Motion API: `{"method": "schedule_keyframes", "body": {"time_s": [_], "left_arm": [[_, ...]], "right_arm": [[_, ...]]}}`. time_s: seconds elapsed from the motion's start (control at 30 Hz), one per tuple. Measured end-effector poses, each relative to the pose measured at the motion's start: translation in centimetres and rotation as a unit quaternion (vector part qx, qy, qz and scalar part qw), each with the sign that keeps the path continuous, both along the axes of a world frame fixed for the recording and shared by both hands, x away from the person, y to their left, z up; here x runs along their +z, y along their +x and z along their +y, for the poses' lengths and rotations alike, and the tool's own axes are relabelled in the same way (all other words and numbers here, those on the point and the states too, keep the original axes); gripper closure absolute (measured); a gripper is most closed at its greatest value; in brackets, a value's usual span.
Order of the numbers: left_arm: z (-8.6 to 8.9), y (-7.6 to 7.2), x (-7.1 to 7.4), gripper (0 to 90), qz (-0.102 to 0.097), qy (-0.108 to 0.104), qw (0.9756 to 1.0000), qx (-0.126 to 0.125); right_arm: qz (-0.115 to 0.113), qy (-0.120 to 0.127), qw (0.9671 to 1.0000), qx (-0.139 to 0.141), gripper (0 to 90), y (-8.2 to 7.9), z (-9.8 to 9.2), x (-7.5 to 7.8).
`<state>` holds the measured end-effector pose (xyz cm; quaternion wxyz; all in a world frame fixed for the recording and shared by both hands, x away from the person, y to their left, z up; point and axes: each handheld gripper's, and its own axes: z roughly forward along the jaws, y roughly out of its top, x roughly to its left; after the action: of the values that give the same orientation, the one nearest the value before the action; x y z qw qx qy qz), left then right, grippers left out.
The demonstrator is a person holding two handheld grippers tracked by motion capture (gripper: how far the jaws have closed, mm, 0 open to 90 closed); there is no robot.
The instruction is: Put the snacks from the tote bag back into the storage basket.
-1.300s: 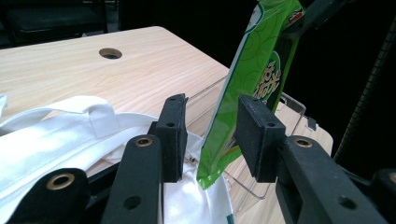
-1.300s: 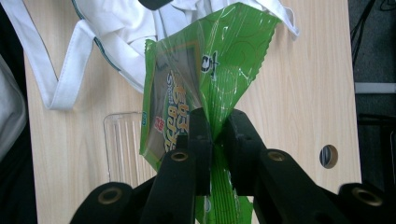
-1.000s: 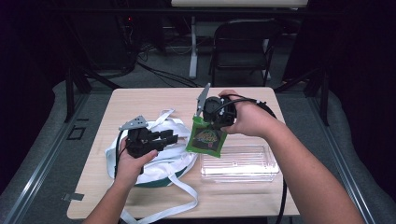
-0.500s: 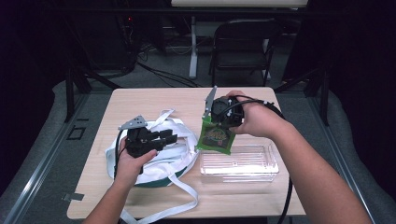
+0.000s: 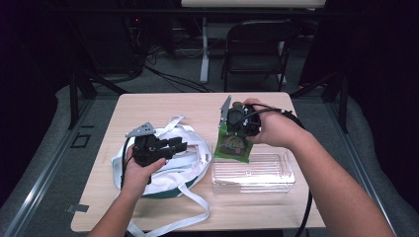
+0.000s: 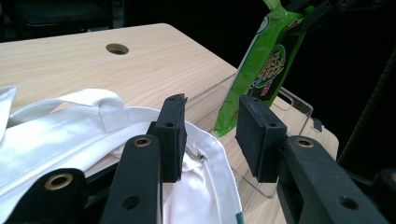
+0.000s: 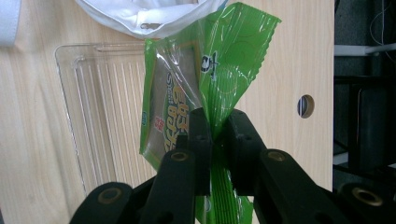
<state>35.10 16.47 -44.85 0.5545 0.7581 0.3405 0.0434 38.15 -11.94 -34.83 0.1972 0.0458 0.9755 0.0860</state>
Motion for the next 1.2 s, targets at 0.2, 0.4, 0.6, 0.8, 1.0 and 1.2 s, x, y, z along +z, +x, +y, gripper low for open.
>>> {"method": "schedule_keyframes", "body": {"time_s": [0.2, 0.4, 0.6, 0.8, 1.0, 1.2], "left_arm": [[0.0, 0.1, -0.1, 62.4, 0.001, 0.0, 1.0, 0.002], [0.0, 0.1, -0.2, 62.4, 0.002, -0.001, 1.0, 0.002], [0.0, 0.1, -0.2, 62.4, 0.002, 0.0, 1.0, 0.003], [0.1, 0.1, -0.2, 62.4, 0.003, -0.001, 1.0, 0.004], [0.1, 0.2, -0.3, 62.4, 0.003, 0.001, 1.0, 0.005], [0.2, 0.2, -0.2, 62.4, 0.002, -0.001, 1.0, 0.007]], "right_arm": [[-0.007, -0.008, 0.9999, 0.002, 81.3, 0.0, -0.1, -0.4], [-0.013, -0.009, 0.9999, 0.003, 81.4, 0.1, -0.2, -0.8], [-0.018, -0.022, 0.9996, 0.005, 81.3, 0.2, -0.1, -1.4], [-0.017, -0.024, 0.9996, 0.005, 81.3, 0.4, 0.0, -2.2], [-0.018, -0.03, 0.9993, 0.007, 81.3, 0.7, 0.2, -3.0], [-0.023, -0.031, 0.9993, 0.006, 81.3, 1.0, 0.3, -3.4]]}}
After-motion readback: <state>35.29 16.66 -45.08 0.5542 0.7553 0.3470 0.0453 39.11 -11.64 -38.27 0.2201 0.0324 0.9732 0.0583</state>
